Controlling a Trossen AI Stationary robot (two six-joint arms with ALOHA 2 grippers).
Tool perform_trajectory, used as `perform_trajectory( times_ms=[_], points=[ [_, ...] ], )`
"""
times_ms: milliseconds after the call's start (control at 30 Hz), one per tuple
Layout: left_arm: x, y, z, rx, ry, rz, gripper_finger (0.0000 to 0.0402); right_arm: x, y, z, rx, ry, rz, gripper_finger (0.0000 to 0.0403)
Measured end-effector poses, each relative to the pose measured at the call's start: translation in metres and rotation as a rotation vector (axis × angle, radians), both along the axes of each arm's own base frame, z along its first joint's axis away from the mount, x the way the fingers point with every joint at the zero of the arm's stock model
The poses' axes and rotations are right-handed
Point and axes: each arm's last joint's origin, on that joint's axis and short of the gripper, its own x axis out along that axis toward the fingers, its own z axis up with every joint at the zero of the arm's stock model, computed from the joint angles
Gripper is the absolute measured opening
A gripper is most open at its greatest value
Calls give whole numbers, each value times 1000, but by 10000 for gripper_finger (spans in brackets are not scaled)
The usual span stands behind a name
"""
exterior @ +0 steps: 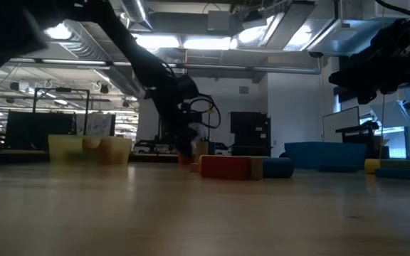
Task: Sort blocks by size
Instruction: Put the orange arch block into the yellow bin
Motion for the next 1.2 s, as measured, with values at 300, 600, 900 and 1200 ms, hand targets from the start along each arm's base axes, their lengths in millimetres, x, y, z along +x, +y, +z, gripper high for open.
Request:
perform_trajectory(
  times_ms=[300,600,900,1200],
  points=[
    [1,-1,-9,-5,50,-57,128,0,0,0,2,0,5,46],
    [7,-13,-6,-3,71,-94,118,0,0,0,2,1,6,46],
    [-1,-39,37,13,122,6,120,0,0,0,2,0,6,46],
    [-37,-66,107,-23,97,121,123,0,0,0,2,1,7,46]
  ],
)
